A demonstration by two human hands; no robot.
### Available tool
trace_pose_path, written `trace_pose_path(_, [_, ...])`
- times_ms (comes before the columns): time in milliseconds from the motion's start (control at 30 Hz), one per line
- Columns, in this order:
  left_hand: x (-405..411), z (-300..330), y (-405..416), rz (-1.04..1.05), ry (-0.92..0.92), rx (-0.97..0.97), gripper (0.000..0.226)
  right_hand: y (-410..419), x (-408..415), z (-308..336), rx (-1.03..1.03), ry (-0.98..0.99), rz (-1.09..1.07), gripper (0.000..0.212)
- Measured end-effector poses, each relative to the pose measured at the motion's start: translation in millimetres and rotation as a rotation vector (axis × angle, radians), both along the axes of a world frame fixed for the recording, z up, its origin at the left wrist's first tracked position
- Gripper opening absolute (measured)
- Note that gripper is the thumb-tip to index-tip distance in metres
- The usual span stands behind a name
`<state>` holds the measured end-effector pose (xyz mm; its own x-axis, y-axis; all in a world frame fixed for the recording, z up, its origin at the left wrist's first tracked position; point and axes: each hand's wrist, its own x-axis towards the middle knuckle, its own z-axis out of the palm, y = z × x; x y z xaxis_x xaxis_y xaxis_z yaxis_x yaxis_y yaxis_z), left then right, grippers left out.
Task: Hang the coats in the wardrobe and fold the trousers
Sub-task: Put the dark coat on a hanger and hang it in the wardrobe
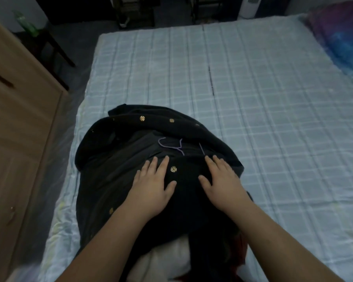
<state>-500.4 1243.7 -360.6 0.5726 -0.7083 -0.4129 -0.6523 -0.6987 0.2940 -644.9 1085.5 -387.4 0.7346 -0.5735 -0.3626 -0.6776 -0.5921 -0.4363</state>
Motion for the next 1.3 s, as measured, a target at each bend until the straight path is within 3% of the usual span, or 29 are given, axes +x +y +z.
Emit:
trace_pose_path(133, [14, -29, -25, -0.017, -0.020, 0.044, 0.075, -38, 36, -32, 0.048, -0.122, -0.082, 0.056])
trace_pose_path(267, [28, -59, -36, -0.017, -0.078, 0.013, 0.072, -45, 79, -57, 0.080, -0.122, -0.005, 0.057])
trace_pose_path(433, [39, -83, -36, -0.025, -0.129, 0.024, 0.070, -37, 113, -85, 0.084, 0.006, 0.069, 0.050])
trace_pose_path(500, [38, -84, -36, -0.028, -0.121, 0.013, 0.070, -27, 112, -93, 0.046, 0.072, 0.079, 0.049])
trace_pose_path(600, [32, -82, -38, -0.014, -0.101, 0.003, 0.068, -13, 100, -101, 0.018, -0.011, -0.007, 0.044])
trace_pose_path(833, [21, -77, -45, -0.059, -0.111, -0.061, 0.069, -19, 74, -97, 0.149, -0.035, -0.067, 0.043])
trace_pose_path(1133, [-4, -65, -32, -0.029, -0.094, -0.076, 0.066, -30, 46, -82, 0.359, 0.150, 0.151, 0.070])
trace_pose_path(1200, [-11, -59, -23, -0.010, -0.097, -0.087, 0.067, -23, 39, -80, 0.412, 0.099, 0.105, 0.067])
trace_pose_path(1300, [-22, -51, -9, -0.011, -0.107, -0.099, 0.067, -10, 27, -72, 0.443, 0.041, 0.071, 0.045])
